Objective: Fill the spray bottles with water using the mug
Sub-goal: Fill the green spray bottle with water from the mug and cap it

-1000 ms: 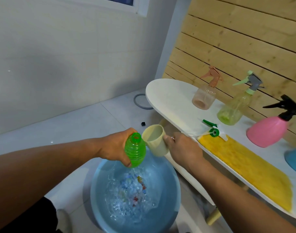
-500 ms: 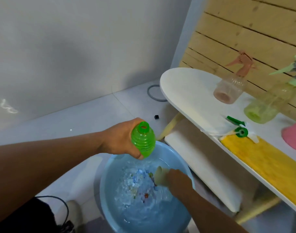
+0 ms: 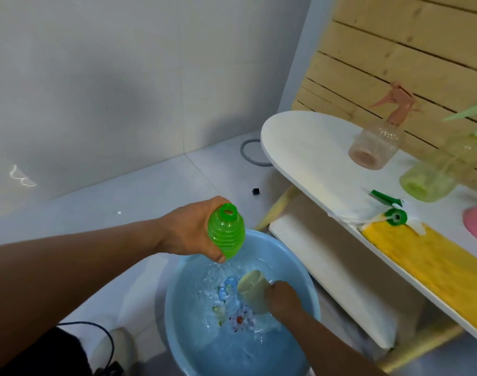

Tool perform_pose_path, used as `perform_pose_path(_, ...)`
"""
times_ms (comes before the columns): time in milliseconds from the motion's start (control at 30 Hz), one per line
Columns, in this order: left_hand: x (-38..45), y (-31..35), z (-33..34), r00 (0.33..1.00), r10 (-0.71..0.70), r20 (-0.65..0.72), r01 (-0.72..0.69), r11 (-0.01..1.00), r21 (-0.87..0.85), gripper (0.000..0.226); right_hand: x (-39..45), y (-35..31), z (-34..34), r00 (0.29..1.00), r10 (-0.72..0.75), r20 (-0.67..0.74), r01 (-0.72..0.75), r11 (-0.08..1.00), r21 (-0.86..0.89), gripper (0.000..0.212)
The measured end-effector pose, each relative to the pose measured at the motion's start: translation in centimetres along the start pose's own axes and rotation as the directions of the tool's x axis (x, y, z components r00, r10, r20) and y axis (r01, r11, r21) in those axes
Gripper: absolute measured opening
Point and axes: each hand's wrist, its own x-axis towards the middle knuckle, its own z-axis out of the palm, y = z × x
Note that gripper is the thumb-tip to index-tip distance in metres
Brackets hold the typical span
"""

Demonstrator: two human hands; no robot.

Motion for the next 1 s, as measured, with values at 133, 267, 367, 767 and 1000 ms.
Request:
perform_pose_path(133, -0.1, 0.6, -0.2, 1.000, 0.000, 0.013, -0.001, 0.999, 0.043, 0.090, -1.6, -1.3, -3.3, 1.000, 0.023, -0.001, -0.022, 0.959, 0.282, 0.028)
perform_pose_path(267, -0.5, 0.9, -0.4, 1.000, -0.018, 0.014, 0.017, 0.998, 0.061, 0.083, -4.4, -2.8, -7.3, 0.997, -0.001, -0.074, 0.034, 0.901, 0.432, 0.027)
perform_pose_path(367, -0.9, 0.9, -0.6, 0.999, -0.037, 0.024, 0.034, 0.995, 0.098, 0.081, -7.3, -4.2, -10.8, 0.970, -0.058, -0.236, 0.155, 0.896, 0.415, 0.042)
perform_pose_path(767, -1.4, 1.8, 0.0, 0.995, -0.068, 0.075, 0.057, 0.988, 0.143, 0.089, -14.3, -6.2, -19.7, 0.836, -0.163, -0.524, 0.389, 0.850, 0.356, 0.040)
perform_pose_path(1000, -0.6, 3.1, 1.1, 0.993, -0.058, 0.099, 0.046, 0.991, 0.123, 0.087, -14.9, -6.7, -20.4, 0.772, -0.214, -0.599, 0.451, 0.847, 0.280, 0.042)
